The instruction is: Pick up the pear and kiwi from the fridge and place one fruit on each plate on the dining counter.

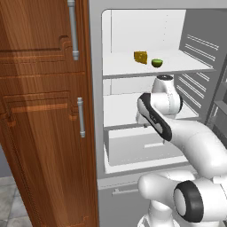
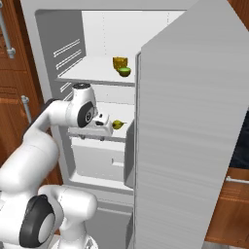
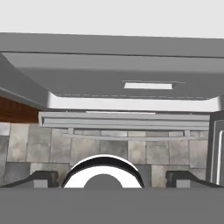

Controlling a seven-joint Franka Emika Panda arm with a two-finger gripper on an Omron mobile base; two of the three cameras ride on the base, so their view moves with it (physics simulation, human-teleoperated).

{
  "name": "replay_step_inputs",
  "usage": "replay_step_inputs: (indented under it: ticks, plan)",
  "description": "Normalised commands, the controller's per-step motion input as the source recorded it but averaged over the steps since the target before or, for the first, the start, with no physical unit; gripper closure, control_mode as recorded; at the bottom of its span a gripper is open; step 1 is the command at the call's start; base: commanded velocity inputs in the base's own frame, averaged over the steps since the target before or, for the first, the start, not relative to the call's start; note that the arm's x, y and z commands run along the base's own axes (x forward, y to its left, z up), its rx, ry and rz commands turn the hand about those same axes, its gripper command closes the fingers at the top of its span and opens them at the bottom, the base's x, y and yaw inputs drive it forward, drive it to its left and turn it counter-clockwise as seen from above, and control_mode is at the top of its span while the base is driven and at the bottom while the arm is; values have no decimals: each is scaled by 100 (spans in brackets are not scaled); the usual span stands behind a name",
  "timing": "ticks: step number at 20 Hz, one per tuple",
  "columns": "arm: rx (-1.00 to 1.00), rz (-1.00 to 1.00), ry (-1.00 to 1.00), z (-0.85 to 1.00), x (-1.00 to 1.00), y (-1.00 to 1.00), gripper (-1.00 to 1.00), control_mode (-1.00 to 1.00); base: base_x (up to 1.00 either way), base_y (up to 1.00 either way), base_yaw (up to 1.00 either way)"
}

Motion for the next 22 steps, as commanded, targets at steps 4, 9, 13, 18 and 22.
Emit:
replay_step_inputs:
  ticks: [4, 9, 13, 18, 22]
  plan:
    - [0, 0, 0, -37, 14, -16, -100, -100, 0, 0, 0]
    - [0, 0, -2, 7, 27, -5, -100, -100, 0, 0, 0]
    - [2, 0, -10, 27, 44, -3, -100, -100, 0, 0, 0]
    - [1, -1, -7, 23, 84, -13, -100, -100, 0, 0, 0]
    - [0, -4, 0, 3, 100, -16, -100, -100, 0, 0, 0]
